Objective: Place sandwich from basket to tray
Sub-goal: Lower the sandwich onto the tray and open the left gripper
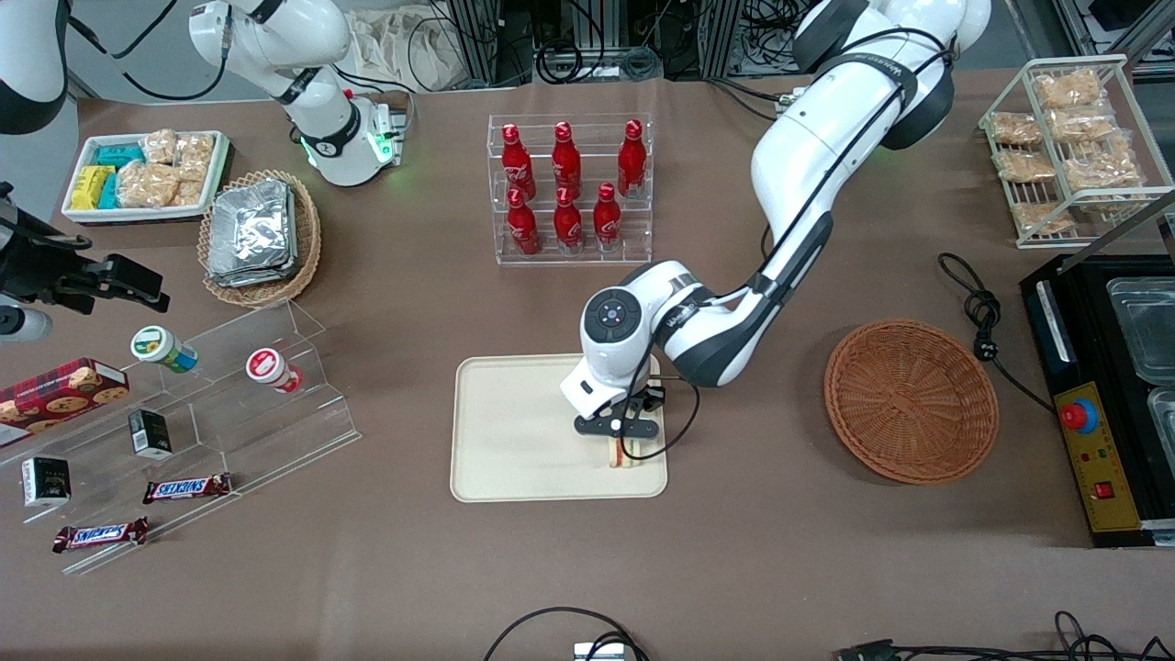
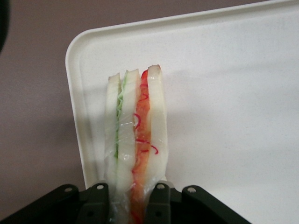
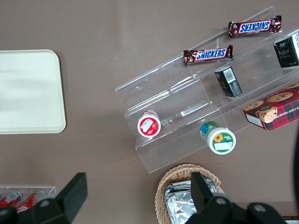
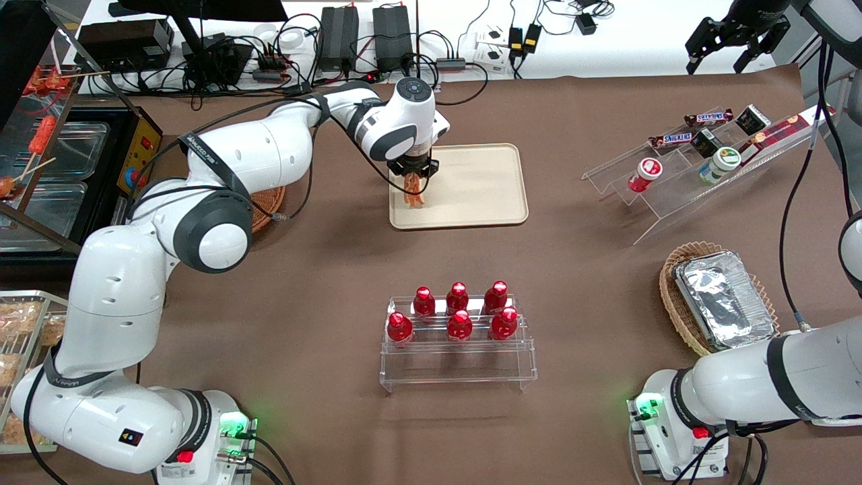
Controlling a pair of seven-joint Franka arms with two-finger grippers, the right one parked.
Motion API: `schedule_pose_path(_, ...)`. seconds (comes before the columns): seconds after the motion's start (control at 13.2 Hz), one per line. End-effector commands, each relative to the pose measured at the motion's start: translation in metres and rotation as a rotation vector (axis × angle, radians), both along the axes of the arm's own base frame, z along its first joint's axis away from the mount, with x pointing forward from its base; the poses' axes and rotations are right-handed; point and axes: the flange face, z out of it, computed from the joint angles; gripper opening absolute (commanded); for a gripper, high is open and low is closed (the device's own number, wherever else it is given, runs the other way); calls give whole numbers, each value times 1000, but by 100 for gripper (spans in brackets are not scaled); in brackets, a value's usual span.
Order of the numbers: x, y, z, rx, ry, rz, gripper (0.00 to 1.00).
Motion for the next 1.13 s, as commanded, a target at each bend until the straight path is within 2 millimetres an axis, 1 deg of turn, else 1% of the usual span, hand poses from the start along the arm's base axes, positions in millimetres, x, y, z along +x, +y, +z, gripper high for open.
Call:
schedule_pose_path(0.0,9,-3,-4,-10,-26,19,16)
schedule_pose_path(0.08,8,-4,-5,-12,-26,18,16)
schedule_pose_path(0.3,7,-4,-10,-10,-19,17,24)
schedule_pose_path(0.38,3,-9,-11,-13,-20,10,29)
schedule_pose_path(0.45,2,-10,-16,-12,-15,8,38)
schedule_pose_path(0.53,2,-10,-18,-15,-15,7,56)
schedule_pose_path(0.6,1,-12,-21,-20,-17,6,80)
schedule_pose_path(0.68,1,-12,-21,-29,-22,22,100)
schedule_pose_path(0.91,5,-14,-14,-75,-53,89,100)
schedule_pose_path(0.98,8,-12,-9,-77,-60,95,100)
schedule_pose_path(1.06,11,-10,1,-84,-68,111,100)
